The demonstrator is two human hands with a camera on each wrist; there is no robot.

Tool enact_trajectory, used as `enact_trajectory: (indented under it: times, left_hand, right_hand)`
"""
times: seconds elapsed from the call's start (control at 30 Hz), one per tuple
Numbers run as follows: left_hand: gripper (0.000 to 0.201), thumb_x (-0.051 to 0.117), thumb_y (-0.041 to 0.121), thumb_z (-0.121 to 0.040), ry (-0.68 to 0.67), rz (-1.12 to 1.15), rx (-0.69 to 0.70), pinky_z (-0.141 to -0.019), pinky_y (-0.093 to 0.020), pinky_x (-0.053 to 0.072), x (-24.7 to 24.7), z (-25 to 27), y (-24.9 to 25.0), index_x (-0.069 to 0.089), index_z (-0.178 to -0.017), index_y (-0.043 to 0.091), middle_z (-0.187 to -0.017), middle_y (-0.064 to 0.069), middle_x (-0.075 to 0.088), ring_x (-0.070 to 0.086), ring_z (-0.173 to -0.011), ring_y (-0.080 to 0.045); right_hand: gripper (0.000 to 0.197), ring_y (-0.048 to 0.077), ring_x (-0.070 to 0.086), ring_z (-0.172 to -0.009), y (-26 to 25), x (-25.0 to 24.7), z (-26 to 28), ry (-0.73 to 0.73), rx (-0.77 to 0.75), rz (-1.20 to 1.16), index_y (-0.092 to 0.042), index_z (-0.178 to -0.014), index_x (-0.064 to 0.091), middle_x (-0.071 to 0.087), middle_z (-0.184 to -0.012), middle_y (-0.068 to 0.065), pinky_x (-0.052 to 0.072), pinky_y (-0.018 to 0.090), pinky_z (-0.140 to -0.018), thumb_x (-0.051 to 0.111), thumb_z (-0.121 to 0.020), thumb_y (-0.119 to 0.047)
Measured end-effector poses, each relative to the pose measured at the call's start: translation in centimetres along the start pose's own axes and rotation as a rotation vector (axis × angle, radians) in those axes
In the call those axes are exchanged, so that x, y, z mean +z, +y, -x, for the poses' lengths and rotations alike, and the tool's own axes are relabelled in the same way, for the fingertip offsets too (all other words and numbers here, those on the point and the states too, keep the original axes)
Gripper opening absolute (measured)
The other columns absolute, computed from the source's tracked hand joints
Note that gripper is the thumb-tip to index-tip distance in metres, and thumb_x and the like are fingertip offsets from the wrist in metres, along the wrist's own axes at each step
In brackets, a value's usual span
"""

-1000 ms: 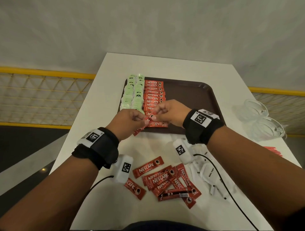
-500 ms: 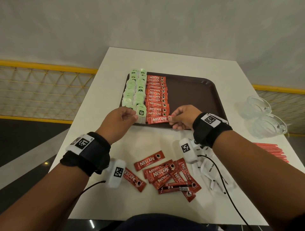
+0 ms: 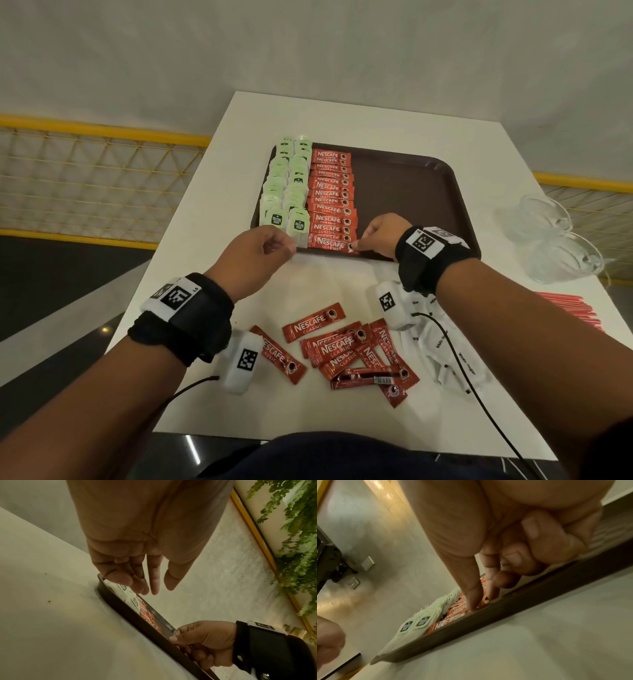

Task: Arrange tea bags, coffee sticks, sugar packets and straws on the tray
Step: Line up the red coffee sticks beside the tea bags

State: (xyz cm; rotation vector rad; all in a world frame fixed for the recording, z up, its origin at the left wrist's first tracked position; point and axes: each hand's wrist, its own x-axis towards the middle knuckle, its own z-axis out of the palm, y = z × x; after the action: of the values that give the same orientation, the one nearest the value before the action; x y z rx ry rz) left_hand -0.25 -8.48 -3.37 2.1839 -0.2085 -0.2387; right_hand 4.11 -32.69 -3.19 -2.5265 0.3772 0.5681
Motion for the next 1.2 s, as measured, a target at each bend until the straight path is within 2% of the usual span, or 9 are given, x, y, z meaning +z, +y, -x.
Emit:
enact_trajectory:
  times: [0.17,0.3,0.47,0.57,0.73,0.83,0.93,1.03,1.2]
  left_hand:
    - [0.014,0.058,0.035,-0.096,-0.141,-0.15,0.062,-0.067,-0.009,0.038,-0.6,1.9,0.4,0.066,-0.099,0.024,-0.097,0.015,0.063,0.056,-0.086,0.001]
    - [0.019,0.06,0.044,-0.092,-0.363,-0.377,0.092,-0.078,-0.019,0.048,-1.9,3.9,-0.7,0.064,-0.106,0.032,-0.105,0.018,0.06,0.057,-0.095,0.0]
    - [0.037,0.071,0.051,-0.082,-0.519,-0.659,0.181,-0.096,-0.016,0.041,-2.6,6.2,-2.4,0.061,-0.116,0.041,-0.114,0.023,0.053,0.048,-0.106,0.004]
    - [0.037,0.073,0.048,-0.081,-0.495,-0.67,0.226,-0.094,-0.018,0.043,-1.5,6.9,-2.6,0.062,-0.115,0.038,-0.111,0.02,0.053,0.05,-0.102,0.001]
    - [0.022,0.078,0.038,-0.078,-0.426,-0.636,0.252,-0.084,-0.033,0.049,-0.3,6.4,-3.6,0.068,-0.093,0.027,-0.098,0.012,0.056,0.053,-0.09,-0.009]
    - [0.015,0.076,0.035,-0.082,-0.45,-0.58,0.232,-0.079,-0.031,0.048,-0.6,6.2,-3.4,0.066,-0.084,0.024,-0.088,0.011,0.059,0.054,-0.082,-0.007]
    - [0.015,0.07,0.039,-0.087,-0.46,-0.454,0.256,-0.072,-0.02,0.045,-0.8,6.3,-2.5,0.066,-0.089,0.024,-0.085,0.01,0.063,0.055,-0.08,-0.006]
    - [0.013,0.067,0.039,-0.09,-0.38,-0.36,0.251,-0.068,-0.019,0.043,0.1,6.0,-1.7,0.064,-0.096,0.027,-0.086,0.012,0.062,0.055,-0.08,-0.005]
    - [0.022,0.057,0.03,-0.096,-0.392,-0.51,0.22,-0.084,-0.029,0.045,2.4,4.8,-1.0,0.06,-0.117,0.025,-0.102,0.011,0.056,0.052,-0.093,-0.01]
  right_hand:
    - [0.035,0.025,0.063,-0.093,0.3,-0.1,1.1,0.037,-0.062,0.029,-0.006,-0.102,0.063,0.066,-0.097,0.01,0.051,0.037,-0.083,0.073,-0.083,-0.034]
    - [0.025,0.014,0.06,-0.081,0.0,0.0,5.2,0.015,-0.266,0.195,-0.015,-0.089,0.06,0.062,-0.086,-0.004,0.048,0.026,-0.069,0.069,-0.084,-0.038]
    - [0.023,0.003,0.052,-0.077,1.1,1.7,11.0,-0.166,-0.397,0.414,-0.029,-0.092,0.059,0.057,-0.085,-0.012,0.042,0.023,-0.065,0.065,-0.084,-0.049]
    - [0.03,0.007,0.052,-0.084,2.1,3.2,12.5,-0.218,-0.376,0.489,-0.031,-0.099,0.054,0.054,-0.095,-0.012,0.046,0.027,-0.075,0.067,-0.081,-0.052]
    - [0.051,0.009,0.051,-0.095,2.2,5.2,12.8,-0.169,-0.42,0.517,-0.037,-0.127,0.047,0.051,-0.111,-0.009,0.048,0.029,-0.086,0.068,-0.082,-0.05]
    - [0.042,0.013,0.051,-0.098,2.0,5.8,12.4,-0.141,-0.447,0.551,-0.032,-0.121,0.052,0.053,-0.11,-0.007,0.046,0.029,-0.086,0.067,-0.084,-0.046]
    - [0.031,0.014,0.049,-0.096,1.7,6.1,12.3,-0.117,-0.487,0.59,-0.029,-0.113,0.055,0.053,-0.105,-0.006,0.044,0.03,-0.084,0.065,-0.087,-0.044]
    - [0.03,0.015,0.048,-0.095,1.3,6.3,12.2,-0.119,-0.506,0.578,-0.03,-0.113,0.057,0.054,-0.102,-0.006,0.042,0.03,-0.082,0.064,-0.087,-0.043]
    - [0.035,0.018,0.049,-0.103,1.0,6.3,11.7,-0.09,-0.51,0.597,-0.029,-0.121,0.057,0.056,-0.11,-0.004,0.044,0.033,-0.087,0.064,-0.088,-0.04]
